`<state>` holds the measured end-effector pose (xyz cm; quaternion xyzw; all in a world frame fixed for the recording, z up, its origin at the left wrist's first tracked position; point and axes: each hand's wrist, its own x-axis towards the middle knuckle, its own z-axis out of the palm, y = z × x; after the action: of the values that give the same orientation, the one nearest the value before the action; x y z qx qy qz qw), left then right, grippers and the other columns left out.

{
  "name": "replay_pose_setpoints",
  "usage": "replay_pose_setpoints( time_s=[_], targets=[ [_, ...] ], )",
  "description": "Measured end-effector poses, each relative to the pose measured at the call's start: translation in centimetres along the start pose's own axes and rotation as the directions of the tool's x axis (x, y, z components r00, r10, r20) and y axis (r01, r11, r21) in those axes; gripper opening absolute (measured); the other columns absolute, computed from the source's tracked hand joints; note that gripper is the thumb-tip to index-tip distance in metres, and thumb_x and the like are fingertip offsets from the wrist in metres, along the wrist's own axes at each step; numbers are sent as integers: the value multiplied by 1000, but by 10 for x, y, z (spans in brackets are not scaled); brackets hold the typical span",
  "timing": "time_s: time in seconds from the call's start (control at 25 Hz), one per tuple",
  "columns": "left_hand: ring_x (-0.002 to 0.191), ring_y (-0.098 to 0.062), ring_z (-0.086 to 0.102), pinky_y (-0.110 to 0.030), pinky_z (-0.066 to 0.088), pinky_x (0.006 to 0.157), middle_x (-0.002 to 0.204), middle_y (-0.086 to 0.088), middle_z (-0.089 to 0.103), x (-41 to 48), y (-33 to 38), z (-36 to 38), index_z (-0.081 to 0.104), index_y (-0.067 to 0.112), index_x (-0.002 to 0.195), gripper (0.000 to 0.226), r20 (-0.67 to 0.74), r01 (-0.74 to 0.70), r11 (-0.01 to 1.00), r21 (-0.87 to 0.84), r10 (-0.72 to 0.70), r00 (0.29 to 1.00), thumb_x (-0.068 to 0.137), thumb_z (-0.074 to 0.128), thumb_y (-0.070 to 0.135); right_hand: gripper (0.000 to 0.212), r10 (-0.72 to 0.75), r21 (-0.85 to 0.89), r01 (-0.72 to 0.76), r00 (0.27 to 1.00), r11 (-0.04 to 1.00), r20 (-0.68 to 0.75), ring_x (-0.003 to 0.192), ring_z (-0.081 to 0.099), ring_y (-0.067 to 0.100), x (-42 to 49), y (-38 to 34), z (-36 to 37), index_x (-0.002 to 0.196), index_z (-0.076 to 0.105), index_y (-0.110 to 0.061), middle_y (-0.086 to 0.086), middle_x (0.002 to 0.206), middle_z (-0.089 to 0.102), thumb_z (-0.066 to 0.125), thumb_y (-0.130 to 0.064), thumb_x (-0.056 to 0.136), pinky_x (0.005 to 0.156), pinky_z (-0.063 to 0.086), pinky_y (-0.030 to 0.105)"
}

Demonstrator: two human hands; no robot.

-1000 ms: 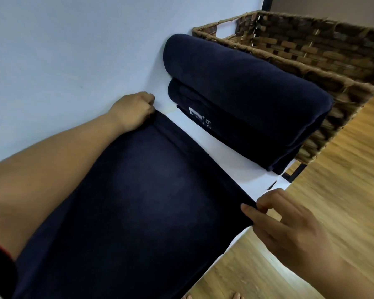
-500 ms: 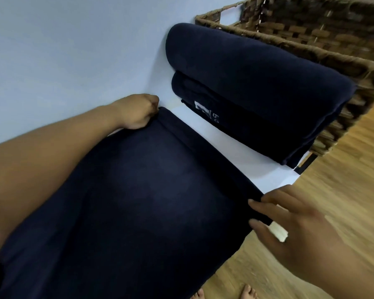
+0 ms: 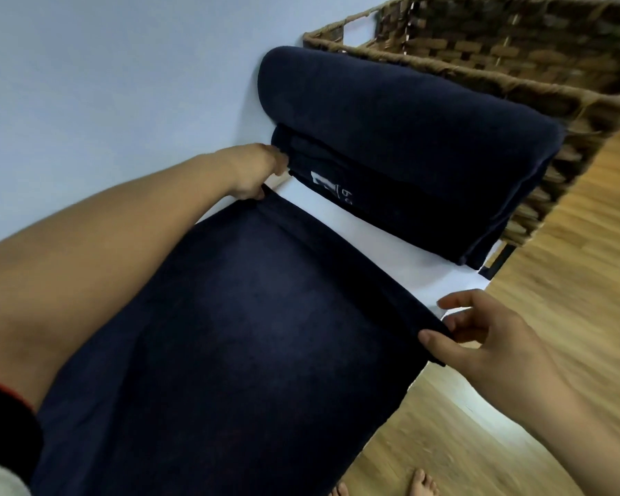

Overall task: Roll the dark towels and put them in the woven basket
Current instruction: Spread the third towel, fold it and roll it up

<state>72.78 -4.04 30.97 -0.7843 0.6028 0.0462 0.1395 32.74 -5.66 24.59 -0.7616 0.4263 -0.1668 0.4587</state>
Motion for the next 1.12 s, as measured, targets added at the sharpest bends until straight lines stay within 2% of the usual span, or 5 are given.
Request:
replay_pose_setpoints(
  time_s=[0.28, 0.44, 0.72, 0.96, 1.12],
  targets=[
    [104, -19, 53, -32, 43, 89, 104, 5, 61, -4, -13, -1, 65, 19, 104, 36, 172, -357, 903, 238, 323, 931, 73, 61, 2, 20, -136, -32, 133, 986, 991, -98, 71, 62, 4, -18, -10, 16, 82, 62, -40, -21, 77, 66, 73, -25, 75, 57, 47, 15],
    [83, -21, 57, -29, 44, 70, 78, 8, 61, -3, -31, 1, 68, 18, 81, 24, -37, -415, 848, 330, 451, 892, 59, 74, 19, 15, -279, -131, 259, 946, 957, -166, 76, 58, 7, -15, 5, 23, 87, 60, -40, -20, 79, 57, 67, -32, 76, 62, 47, 20],
    [58, -34, 57, -38, 46, 43, 80, -16, 58, -15, -11, 58, 65, -1, 89, 25, -564, -88, 988, 130, 147, 812, 67, 74, -7, 40, -561, -298, 487, 786, 821, -260, 72, 43, 7, 18, 23, 18, 95, 62, -22, -10, 88, 42, 68, 4, 66, 61, 36, 10],
    [74, -35, 65, -38, 54, 51, 106, -19, 64, -44, -27, 75, 60, -3, 126, 51, -525, -218, 961, 172, 277, 805, 76, 67, -11, 34, -785, -444, 657, 578, 609, -222, 77, 39, 23, 19, 31, 22, 94, 55, -19, -1, 88, 35, 54, 7, 73, 64, 30, 24],
    [71, -31, 66, -33, 53, 54, 94, -10, 67, -60, -26, 67, 69, 4, 116, 31, -505, -246, 960, 134, 280, 817, 94, 50, 13, 41, -835, -513, 680, 530, 524, -152, 84, 40, 23, 17, 35, 24, 97, 56, -16, 2, 94, 37, 57, 16, 72, 68, 30, 22]
  ],
)
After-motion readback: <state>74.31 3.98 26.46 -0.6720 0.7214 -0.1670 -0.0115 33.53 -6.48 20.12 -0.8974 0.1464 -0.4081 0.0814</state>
